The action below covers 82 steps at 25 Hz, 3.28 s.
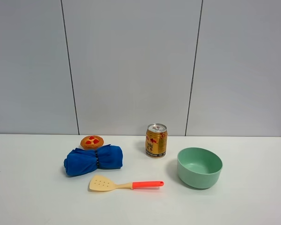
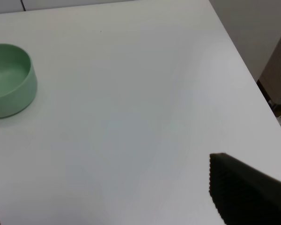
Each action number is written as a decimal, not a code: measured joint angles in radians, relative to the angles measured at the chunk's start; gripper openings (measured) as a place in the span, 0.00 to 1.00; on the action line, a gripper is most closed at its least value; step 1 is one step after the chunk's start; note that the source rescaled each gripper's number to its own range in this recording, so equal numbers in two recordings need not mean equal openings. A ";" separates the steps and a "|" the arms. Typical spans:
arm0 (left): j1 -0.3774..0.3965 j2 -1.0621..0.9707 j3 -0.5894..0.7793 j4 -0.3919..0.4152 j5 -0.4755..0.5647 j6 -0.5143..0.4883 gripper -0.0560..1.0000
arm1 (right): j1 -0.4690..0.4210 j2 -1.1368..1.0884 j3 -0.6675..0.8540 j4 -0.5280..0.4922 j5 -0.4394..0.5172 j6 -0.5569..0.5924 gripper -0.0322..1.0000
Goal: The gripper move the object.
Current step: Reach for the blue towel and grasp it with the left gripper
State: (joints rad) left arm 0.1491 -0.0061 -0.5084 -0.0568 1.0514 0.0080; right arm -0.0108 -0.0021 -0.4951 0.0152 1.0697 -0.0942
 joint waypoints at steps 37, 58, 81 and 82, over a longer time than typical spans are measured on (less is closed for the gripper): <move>-0.095 0.173 -0.229 -0.014 -0.126 0.090 1.00 | 0.000 0.000 0.000 0.000 0.000 0.000 1.00; -0.327 1.122 -0.448 -0.163 -0.578 0.313 1.00 | 0.000 0.000 0.000 0.000 0.000 0.000 1.00; -0.608 1.915 -0.695 0.038 -0.683 0.618 1.00 | 0.000 0.000 0.000 0.000 -0.007 0.000 1.00; -0.608 1.926 -0.701 0.039 -0.684 0.628 1.00 | 0.000 0.000 0.000 0.000 -0.007 0.000 1.00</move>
State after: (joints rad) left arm -0.4587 1.9203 -1.2089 -0.0181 0.3677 0.6357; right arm -0.0108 -0.0021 -0.4951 0.0152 1.0630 -0.0942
